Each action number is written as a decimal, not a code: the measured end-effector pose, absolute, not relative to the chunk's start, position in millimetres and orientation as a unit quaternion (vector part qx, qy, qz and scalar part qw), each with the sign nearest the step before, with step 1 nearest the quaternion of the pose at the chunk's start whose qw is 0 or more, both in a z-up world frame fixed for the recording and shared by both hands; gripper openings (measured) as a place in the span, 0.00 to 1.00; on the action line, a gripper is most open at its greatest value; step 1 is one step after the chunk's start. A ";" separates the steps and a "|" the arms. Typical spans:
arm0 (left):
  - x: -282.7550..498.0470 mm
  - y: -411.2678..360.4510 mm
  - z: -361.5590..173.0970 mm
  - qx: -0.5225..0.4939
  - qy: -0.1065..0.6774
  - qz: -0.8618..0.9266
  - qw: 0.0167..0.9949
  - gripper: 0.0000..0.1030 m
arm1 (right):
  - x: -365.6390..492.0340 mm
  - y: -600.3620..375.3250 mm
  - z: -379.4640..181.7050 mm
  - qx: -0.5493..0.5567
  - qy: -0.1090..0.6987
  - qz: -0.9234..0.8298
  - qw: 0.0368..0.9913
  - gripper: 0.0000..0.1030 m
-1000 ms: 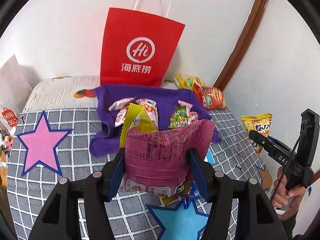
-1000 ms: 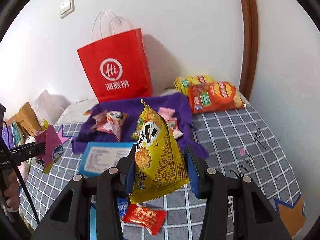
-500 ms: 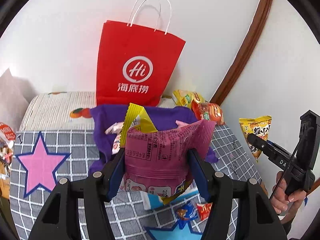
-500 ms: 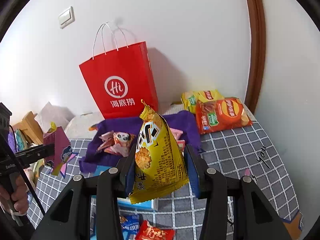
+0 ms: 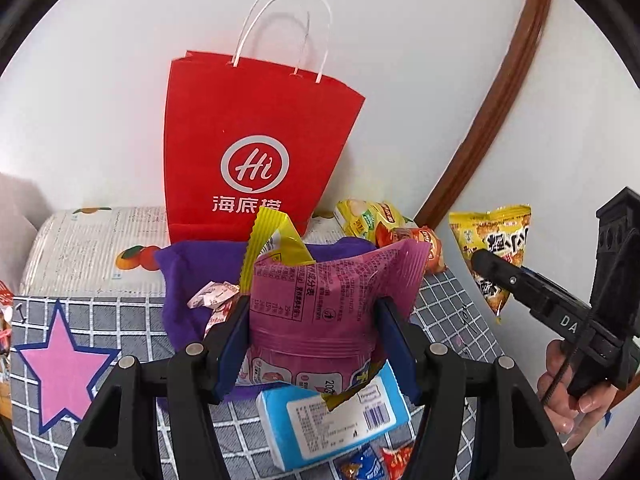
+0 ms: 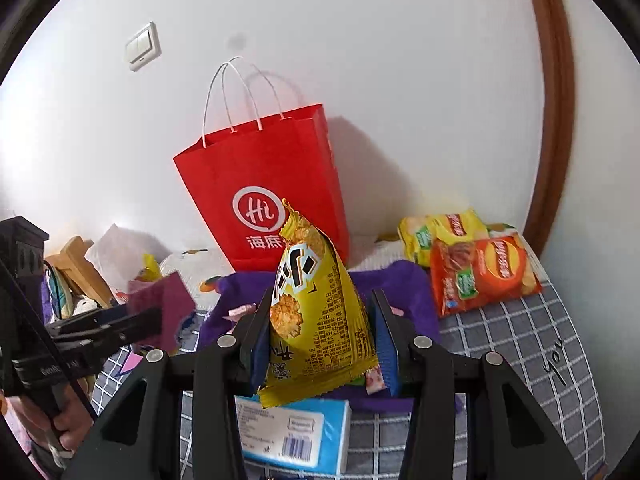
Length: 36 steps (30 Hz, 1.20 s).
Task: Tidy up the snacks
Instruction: 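Carry the yellow chip bag and pink snack bag over the purple towel with both tools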
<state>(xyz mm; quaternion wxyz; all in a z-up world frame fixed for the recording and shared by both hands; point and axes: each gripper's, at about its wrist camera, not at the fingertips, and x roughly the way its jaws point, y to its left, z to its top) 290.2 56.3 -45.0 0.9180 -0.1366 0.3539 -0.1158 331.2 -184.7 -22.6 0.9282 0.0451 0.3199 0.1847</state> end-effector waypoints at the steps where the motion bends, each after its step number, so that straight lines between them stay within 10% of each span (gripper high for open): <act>1: 295.0 56.2 -46.9 -0.138 0.356 -0.116 0.917 0.58 | 335.3 -182.9 -22.5 0.049 0.320 0.187 0.927 0.43; 36: 377.2 84.2 -106.0 -0.175 0.400 -0.081 0.896 0.58 | 466.6 -155.4 -152.3 0.080 0.440 0.192 0.873 0.43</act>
